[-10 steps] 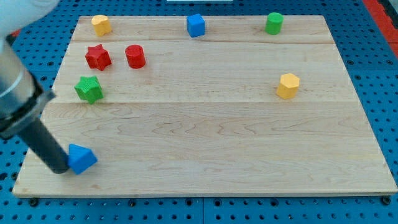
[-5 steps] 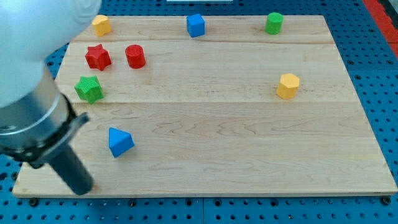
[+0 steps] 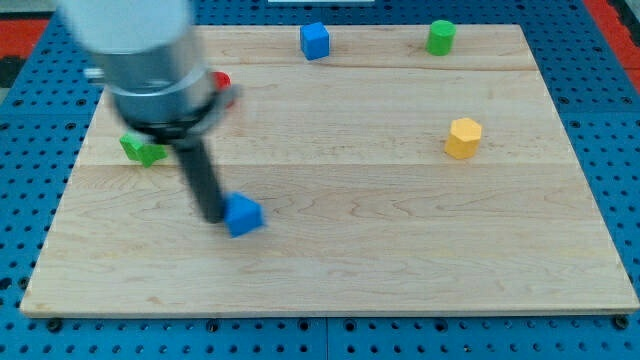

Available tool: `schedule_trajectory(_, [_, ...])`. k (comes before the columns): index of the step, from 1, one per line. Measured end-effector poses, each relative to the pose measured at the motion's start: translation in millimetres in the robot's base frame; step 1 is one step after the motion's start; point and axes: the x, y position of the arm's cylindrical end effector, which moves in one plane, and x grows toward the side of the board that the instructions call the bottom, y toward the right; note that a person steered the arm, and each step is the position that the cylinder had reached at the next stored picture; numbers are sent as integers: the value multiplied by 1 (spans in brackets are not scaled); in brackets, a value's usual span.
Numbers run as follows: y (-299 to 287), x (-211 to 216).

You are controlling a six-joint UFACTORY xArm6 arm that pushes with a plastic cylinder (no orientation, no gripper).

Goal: Place the triangle below the hexagon

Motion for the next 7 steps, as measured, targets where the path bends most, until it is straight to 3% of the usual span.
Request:
schedule_trajectory(1, [106,0])
schedule_trajectory(2, [135,0])
schedule_trajectory(3, [72,-4])
schedule_trajectory(4, [66,22])
schedule_trajectory(6, [203,38])
schedule_trajectory(7, [172,38])
